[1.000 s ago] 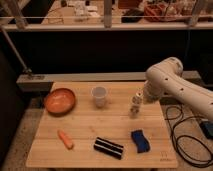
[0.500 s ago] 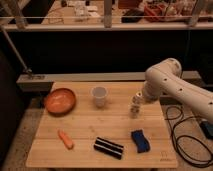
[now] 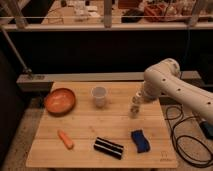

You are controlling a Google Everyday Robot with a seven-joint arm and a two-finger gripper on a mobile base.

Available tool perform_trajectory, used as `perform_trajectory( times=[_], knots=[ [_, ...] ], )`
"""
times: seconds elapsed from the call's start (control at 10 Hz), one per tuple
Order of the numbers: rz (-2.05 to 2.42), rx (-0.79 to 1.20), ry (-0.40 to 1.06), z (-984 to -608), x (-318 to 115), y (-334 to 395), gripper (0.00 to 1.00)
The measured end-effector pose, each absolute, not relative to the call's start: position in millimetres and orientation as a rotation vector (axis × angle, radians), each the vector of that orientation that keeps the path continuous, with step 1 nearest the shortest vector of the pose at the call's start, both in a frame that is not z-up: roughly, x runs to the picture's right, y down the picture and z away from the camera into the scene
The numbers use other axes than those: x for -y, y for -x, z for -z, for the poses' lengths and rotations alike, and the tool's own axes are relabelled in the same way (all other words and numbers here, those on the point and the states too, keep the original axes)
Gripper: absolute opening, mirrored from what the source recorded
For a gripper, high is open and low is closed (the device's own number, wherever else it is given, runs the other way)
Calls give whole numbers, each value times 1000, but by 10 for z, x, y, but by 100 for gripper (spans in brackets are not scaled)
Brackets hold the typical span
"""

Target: Knock the bottle over

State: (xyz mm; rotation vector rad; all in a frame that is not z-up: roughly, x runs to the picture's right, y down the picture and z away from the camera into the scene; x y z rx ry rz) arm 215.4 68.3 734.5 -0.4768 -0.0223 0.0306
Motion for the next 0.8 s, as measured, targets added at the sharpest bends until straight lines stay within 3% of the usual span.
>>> perform_trajectory(
  times=[0.8],
  knots=[
    [-51,37,454,-7437,-658,-2039,3]
  ],
)
